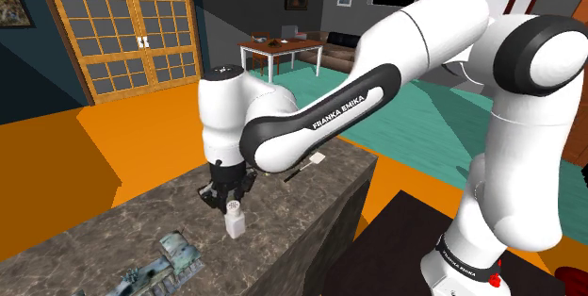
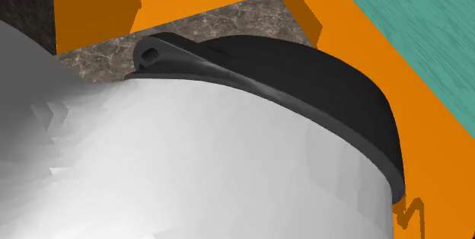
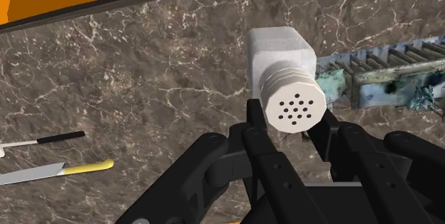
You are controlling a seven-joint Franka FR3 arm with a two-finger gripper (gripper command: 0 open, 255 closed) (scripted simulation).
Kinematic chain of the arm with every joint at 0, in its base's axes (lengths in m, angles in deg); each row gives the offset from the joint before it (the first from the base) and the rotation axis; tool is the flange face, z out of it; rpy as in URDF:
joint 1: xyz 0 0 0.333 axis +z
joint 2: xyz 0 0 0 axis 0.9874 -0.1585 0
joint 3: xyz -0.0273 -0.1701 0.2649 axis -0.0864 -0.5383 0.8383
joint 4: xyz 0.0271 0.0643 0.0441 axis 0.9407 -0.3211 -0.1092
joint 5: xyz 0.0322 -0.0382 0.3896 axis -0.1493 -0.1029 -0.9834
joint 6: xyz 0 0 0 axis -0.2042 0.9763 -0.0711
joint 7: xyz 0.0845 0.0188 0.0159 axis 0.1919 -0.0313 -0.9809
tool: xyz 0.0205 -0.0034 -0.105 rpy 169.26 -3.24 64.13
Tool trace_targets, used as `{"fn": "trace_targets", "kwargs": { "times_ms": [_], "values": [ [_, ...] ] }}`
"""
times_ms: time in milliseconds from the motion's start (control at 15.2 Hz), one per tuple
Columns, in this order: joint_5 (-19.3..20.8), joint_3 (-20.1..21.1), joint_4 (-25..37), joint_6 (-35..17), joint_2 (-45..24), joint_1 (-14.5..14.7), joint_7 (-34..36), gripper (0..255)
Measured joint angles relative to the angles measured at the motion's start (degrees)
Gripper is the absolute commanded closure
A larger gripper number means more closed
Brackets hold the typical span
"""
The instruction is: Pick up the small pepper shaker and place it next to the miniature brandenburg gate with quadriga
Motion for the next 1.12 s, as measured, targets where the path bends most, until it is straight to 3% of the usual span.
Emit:
{"fn": "trace_targets", "kwargs": {
  "times_ms": [462, 1122],
  "values": [
    [4.45, 0.97, 13.34, 5.10, -9.91, 7.12, 8.23, 255],
    [6.85, -0.02, 12.17, 0.10, -14.26, 8.47, 10.59, 255]
  ]
}}
